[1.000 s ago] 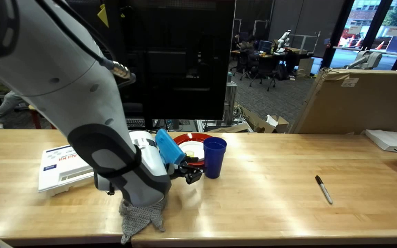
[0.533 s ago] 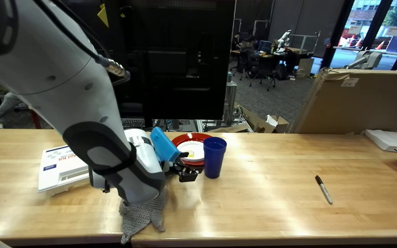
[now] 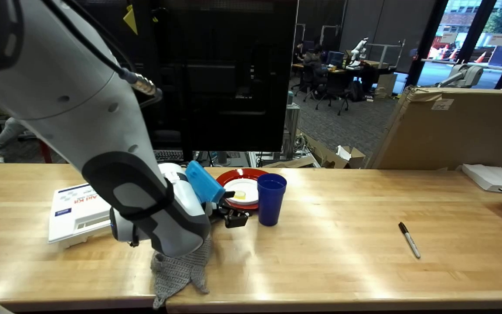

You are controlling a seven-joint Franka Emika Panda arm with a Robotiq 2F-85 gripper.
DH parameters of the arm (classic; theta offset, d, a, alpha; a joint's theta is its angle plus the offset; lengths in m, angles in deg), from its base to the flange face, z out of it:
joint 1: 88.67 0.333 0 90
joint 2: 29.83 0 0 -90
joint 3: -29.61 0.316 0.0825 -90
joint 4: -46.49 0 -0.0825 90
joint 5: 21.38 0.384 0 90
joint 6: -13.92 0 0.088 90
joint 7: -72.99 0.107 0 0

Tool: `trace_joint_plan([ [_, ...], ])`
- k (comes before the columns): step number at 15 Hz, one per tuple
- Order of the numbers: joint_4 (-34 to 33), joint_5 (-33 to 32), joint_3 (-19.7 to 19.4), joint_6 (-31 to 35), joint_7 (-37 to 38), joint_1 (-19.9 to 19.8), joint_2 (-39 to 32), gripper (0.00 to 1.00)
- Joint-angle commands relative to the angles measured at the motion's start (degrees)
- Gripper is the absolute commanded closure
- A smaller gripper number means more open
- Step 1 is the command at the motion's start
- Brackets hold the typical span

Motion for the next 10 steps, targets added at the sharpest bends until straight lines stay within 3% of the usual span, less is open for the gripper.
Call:
trace_joint_plan([
  [1, 0.3, -1.6, 0.1, -1.0, -0.6, -0.1, 0.5, 0.00],
  [10, 0.3, -2.6, -0.2, -6.3, -0.3, -0.6, 0.5, 0.00],
])
